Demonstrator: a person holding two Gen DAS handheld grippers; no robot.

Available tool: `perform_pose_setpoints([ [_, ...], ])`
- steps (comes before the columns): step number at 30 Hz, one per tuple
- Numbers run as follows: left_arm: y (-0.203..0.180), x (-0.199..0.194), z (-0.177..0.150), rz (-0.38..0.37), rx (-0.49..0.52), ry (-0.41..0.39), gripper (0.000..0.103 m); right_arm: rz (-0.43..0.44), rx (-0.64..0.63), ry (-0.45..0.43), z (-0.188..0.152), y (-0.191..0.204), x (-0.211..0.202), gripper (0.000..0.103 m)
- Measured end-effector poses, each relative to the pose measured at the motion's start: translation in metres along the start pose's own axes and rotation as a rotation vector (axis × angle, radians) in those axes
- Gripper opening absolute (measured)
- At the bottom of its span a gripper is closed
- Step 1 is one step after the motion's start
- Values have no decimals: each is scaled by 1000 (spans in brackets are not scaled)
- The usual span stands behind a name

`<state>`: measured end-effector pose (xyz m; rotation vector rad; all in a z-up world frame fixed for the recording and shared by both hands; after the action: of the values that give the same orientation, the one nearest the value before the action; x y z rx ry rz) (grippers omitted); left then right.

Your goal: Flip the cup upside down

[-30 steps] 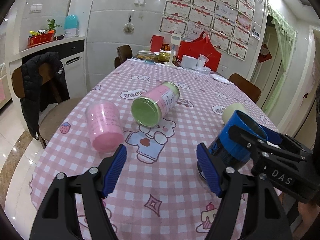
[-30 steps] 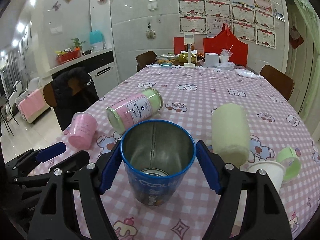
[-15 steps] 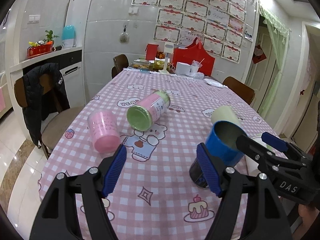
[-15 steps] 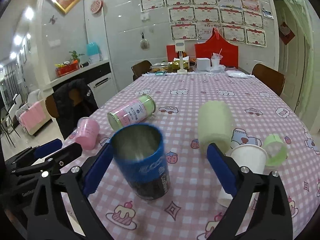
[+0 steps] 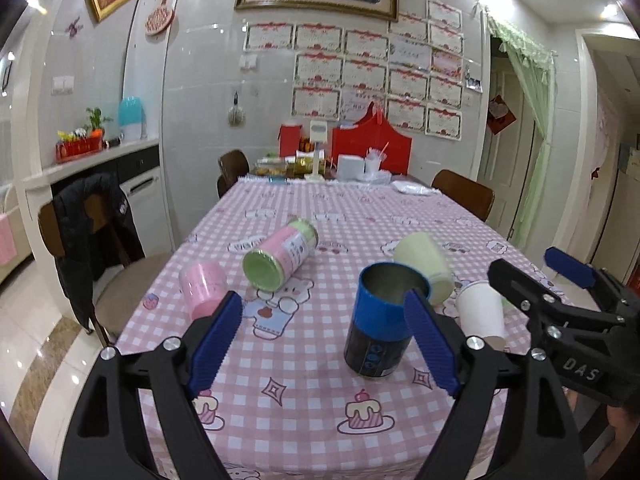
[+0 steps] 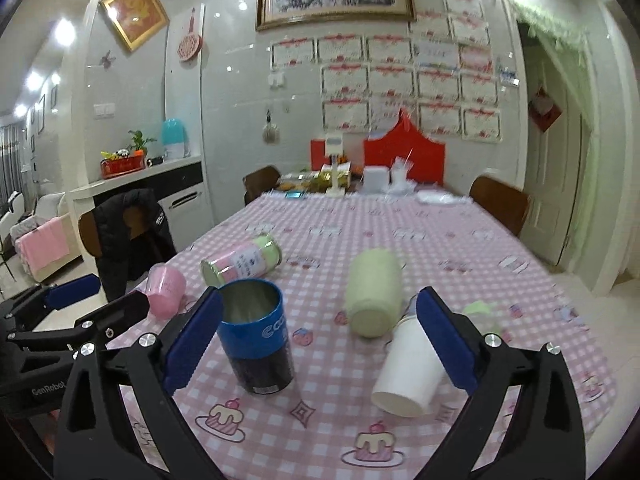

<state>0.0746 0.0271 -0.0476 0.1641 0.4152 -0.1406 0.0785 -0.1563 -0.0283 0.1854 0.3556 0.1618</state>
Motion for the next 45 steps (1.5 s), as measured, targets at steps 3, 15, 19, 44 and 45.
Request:
perform_pose_setpoints([
  [3,-3,-14,6,21,11,-38,83,5,-14,-37,3,1,-15,95],
  [15,-18,-47,19,87,66,-149,83,-3,-38,-112,7,0,-37,95],
  [19,-20,-50,21,101,76,-175,83,1,-28,-118,6,-3,-39,95],
  [44,-29,-60,23,161,102,-258,83,-8,-35,-163,3,-7,-46,95],
  [45,-29,-60,23,162,102,-258,83,-9,-36,-164,3,-7,-46,95],
])
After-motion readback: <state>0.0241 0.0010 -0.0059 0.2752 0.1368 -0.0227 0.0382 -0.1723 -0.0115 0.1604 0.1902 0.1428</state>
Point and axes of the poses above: each gripper's, at about its wrist camera, not at the fingertips, and x roughly the way its jaws point, y to its left, z to its top, the point moved 3 cm from there along x, roughly the way its jaws point, and after that the axes turned 12 degrees about x, right-handed, at the moved point
